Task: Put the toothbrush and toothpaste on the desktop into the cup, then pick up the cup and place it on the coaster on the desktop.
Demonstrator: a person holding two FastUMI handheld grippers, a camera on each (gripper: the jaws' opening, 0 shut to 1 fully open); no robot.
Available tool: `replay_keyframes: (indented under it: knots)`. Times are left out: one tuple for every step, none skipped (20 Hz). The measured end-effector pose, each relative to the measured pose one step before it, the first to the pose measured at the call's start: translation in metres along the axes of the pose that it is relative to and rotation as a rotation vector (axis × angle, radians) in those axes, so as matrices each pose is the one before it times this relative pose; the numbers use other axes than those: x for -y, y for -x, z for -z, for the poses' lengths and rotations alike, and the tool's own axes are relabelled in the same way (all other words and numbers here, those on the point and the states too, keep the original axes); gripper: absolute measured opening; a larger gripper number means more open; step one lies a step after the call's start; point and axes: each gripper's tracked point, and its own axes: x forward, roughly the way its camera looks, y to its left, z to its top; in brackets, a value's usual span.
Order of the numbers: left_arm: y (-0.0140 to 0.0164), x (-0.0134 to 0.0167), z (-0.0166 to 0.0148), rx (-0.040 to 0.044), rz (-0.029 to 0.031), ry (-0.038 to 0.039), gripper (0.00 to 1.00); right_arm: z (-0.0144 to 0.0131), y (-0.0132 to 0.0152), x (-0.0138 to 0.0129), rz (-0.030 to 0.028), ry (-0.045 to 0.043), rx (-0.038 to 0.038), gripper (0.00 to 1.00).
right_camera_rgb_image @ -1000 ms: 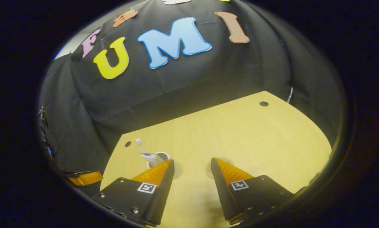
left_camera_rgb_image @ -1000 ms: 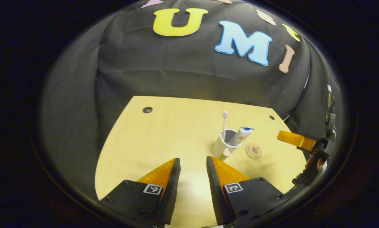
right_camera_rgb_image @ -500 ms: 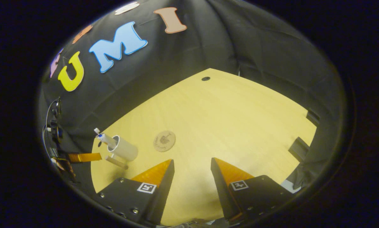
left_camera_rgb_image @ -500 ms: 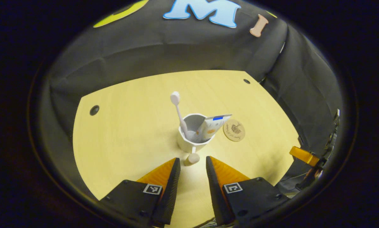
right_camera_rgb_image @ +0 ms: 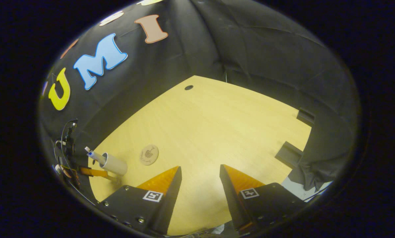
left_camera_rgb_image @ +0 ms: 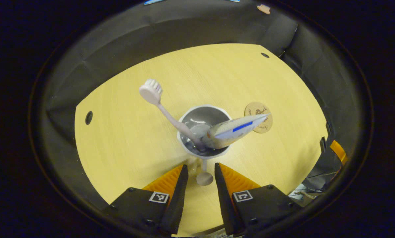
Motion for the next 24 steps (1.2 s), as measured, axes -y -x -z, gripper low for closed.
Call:
replay_keyframes:
  knots:
    - [-0.00299, 0.00068, 0.00079, -0.01817, -0.0021, 0.00075, 0.48, -0.00061, -0.00012, -0.00032, 0.00729, -0.00125, -0.00211, 0.7]
    - [-0.00539, 0.00199, -0.00217, -0.00977, 0.00154, 0.00087, 0.6, -0.00007, -0.0001, 0.00142, 0.00651, -0.00213, -0.00129, 0.7]
    - [-0.00415, 0.00306, -0.0014, -0.00826, 0.003, 0.00248, 0.57, -0.00153, 0.00055, 0.00051, 0.00575, -0.00261, -0.00114, 0.7]
    - [-0.00518, 0.00304, -0.00116, -0.01072, 0.00245, 0.00043, 0.57, 0.00005, 0.00022, 0.00083, 0.00622, -0.00284, -0.00348, 0.7]
    - [-0.00344, -0.00008, 0.00056, -0.01482, -0.00962, -0.00512, 0.53, -0.00085, 0.00053, -0.00017, 0.00423, -0.00488, -0.00326, 0.7]
    - [-0.00411, -0.00295, 0.00018, -0.01802, -0.02047, -0.00967, 0.57, -0.00005, -0.00008, 0.0004, 0.00204, -0.00555, -0.00135, 0.7]
    - [-0.00307, 0.00048, -0.00049, -0.01183, 0.00241, -0.00211, 0.5, -0.00061, 0.00028, 0.00005, 0.00181, -0.00191, -0.00302, 0.7]
    - [-0.00184, 0.00303, -0.00088, -0.00741, 0.00005, 0.00566, 0.43, -0.00199, -0.00177, 0.00305, 0.00274, -0.00025, -0.00319, 0.7]
    - [-0.00144, 0.00003, 0.00138, -0.01414, -0.00011, 0.00114, 0.36, -0.00273, -0.00196, 0.00176, 0.00022, -0.00063, -0.00168, 0.7]
    - [-0.00147, -0.0006, -0.00062, 0.00405, -0.00568, 0.00606, 0.31, -0.0013, -0.00006, 0.00111, 0.00018, -0.00199, -0.00223, 0.7]
    - [-0.00039, 0.00116, 0.0004, 0.00039, -0.00088, 0.00514, 0.29, -0.00083, -0.00014, 0.00013, -0.00106, -0.00361, -0.00417, 0.7]
    - [-0.00067, 0.00038, -0.00219, 0.01195, -0.0036, 0.01004, 0.27, 0.00353, 0.00203, -0.00026, -0.00251, -0.0035, -0.00325, 0.7]
    - [0.0015, 0.00049, 0.00077, -0.00285, -0.00115, 0.00701, 0.25, 0.00041, -0.00044, -0.00007, -0.00225, -0.00246, -0.00373, 0.7]
    - [-0.00044, -0.00024, -0.00262, 0.00869, -0.00248, 0.00619, 0.23, 0.00083, 0.00011, 0.00063, -0.0012, -0.00187, -0.00439, 0.7]
    - [0.00014, 0.00176, 0.00166, -0.00066, 0.00473, 0.01024, 0.17, 0.00035, 0.00003, -0.00004, -0.00268, -0.00061, -0.00378, 0.7]
    - [0.00116, 0.00328, -0.00047, -0.00012, 0.00583, 0.00442, 0.17, 0.00134, -0.00019, 0.00047, -0.00173, 0.00015, -0.00296, 0.7]
    - [0.00078, 0.0026, 0.00005, -0.00023, 0.00487, 0.00227, 0.17, -0.00055, -0.00009, 0.00031, -0.00115, 0.00117, -0.00256, 0.7]
    - [-0.0012, 0.00517, 0.00038, 0.00059, 0.00662, 0.00333, 0.17, -0.00041, -0.00086, 0.00001, -0.00196, -0.00078, -0.00103, 0.7]
    - [0.00096, 0.00404, -0.0008, 0.00415, 0.00104, -0.00147, 0.17, -0.00104, -0.00102, 0.00007, -0.00225, -0.00144, -0.00252, 0.7]
    - [0.00167, 0.00279, -0.00294, 0.00499, -0.00446, -0.00951, 0.17, 0.0013, -0.00109, 0.00116, -0.00247, -0.00172, -0.00135, 0.7]
    - [0.00242, 0.00287, -0.00389, 0.00853, -0.00737, -0.01223, 0.18, -0.00025, -0.00028, 0.00008, -0.00329, -0.00078, -0.002, 0.7]
    - [0.00315, 0.00493, -0.00561, 0.00863, -0.00328, -0.01432, 0.17, 0.00103, -0.00027, 0.00102, -0.00394, -0.00063, -0.0035, 0.7]
    - [0.00299, 0.00543, -0.00522, 0.00824, 0.00171, -0.01158, 0.17, 0.00002, -0.00103, 0.00019, -0.0048, -0.00043, -0.00406, 0.7]
    - [0.00144, 0.00643, -0.0059, 0.00569, 0.00172, -0.00809, 0.17, 0.00078, -0.00137, 0.00033, -0.0044, 0.0, -0.00601, 0.7]
